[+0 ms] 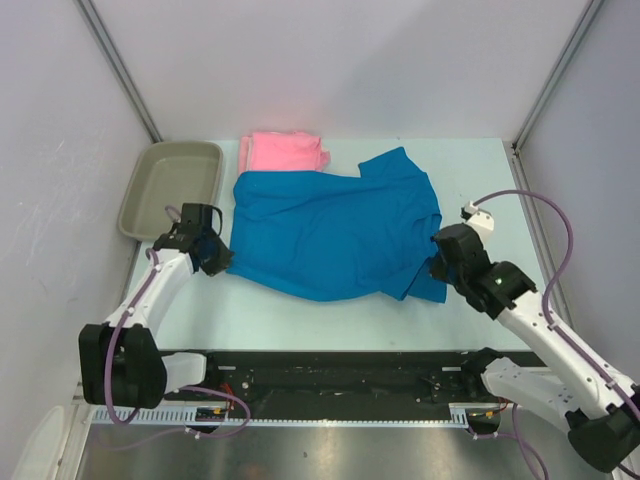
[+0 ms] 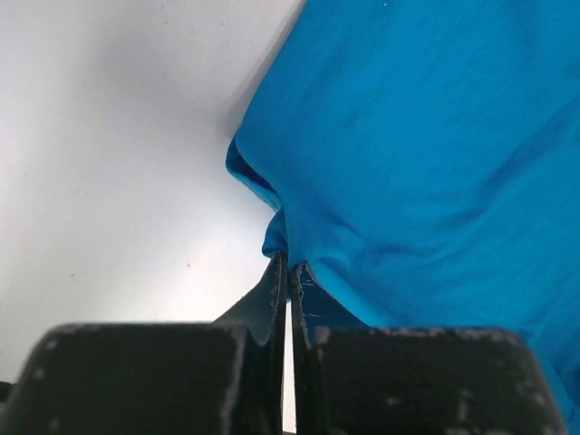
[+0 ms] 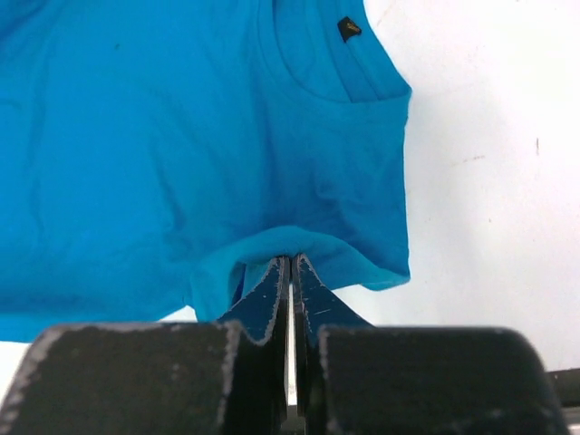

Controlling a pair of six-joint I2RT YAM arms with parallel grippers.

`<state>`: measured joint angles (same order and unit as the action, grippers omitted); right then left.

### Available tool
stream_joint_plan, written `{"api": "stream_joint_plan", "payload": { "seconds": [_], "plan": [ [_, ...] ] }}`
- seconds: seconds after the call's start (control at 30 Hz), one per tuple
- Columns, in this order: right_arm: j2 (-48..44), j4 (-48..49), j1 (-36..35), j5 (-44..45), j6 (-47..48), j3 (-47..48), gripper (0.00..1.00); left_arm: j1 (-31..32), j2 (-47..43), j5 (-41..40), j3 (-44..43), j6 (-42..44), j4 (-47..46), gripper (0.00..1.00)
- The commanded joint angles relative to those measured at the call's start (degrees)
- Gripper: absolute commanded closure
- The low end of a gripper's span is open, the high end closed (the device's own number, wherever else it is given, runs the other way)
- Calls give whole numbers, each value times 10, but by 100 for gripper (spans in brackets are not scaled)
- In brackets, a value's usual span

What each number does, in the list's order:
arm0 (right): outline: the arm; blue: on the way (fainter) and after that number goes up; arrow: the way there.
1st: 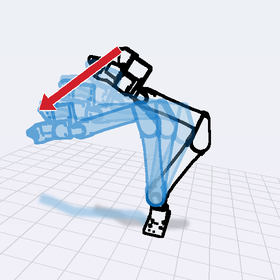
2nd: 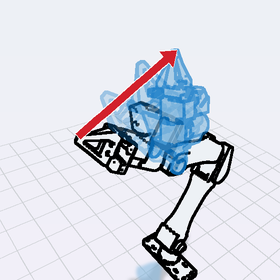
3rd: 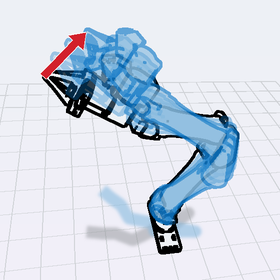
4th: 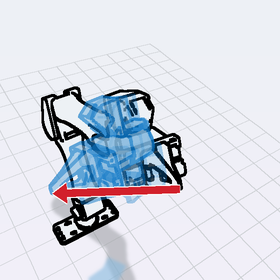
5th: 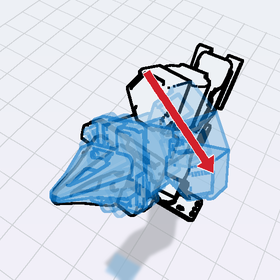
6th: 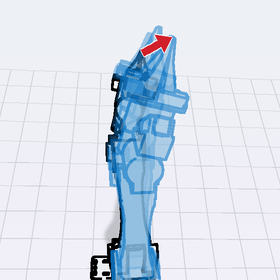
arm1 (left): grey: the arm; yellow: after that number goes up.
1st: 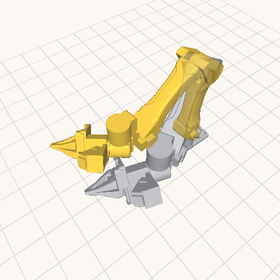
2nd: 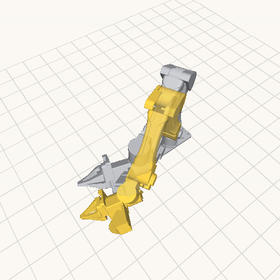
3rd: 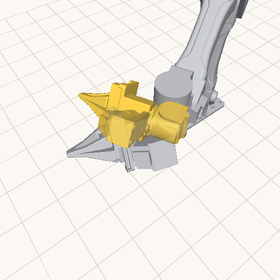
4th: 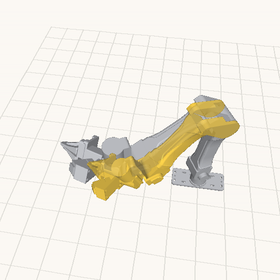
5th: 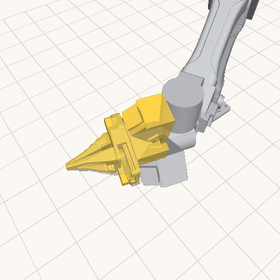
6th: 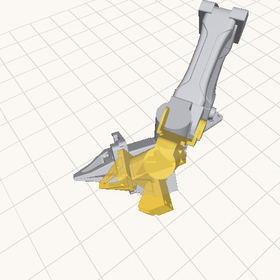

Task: Fold and stack the t-shirts
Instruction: Fold the tshirt

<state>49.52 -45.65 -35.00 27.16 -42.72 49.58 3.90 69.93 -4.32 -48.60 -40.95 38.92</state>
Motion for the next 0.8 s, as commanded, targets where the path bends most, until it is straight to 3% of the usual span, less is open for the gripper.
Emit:
{"api": "stream_joint_plan", "payload": {
  "seconds": [0.0, 0.2, 0.5, 0.77],
  "plan": [
    [43, 73, 41, -81, 77, 39, 100, -13, 11, 17, -17, 10, -32, 100],
    [82, 128, 70, -125, 116, 56, 100, -28, 37, 27, -38, 10, -39, 100],
    [150, 188, 181, -254, 185, 77, 100, -60, 64, 37, -84, 16, -29, 100],
    [175, 188, 205, -265, 201, 106, 100, -76, 62, 37, -110, 28, -10, 100]
  ]
}}
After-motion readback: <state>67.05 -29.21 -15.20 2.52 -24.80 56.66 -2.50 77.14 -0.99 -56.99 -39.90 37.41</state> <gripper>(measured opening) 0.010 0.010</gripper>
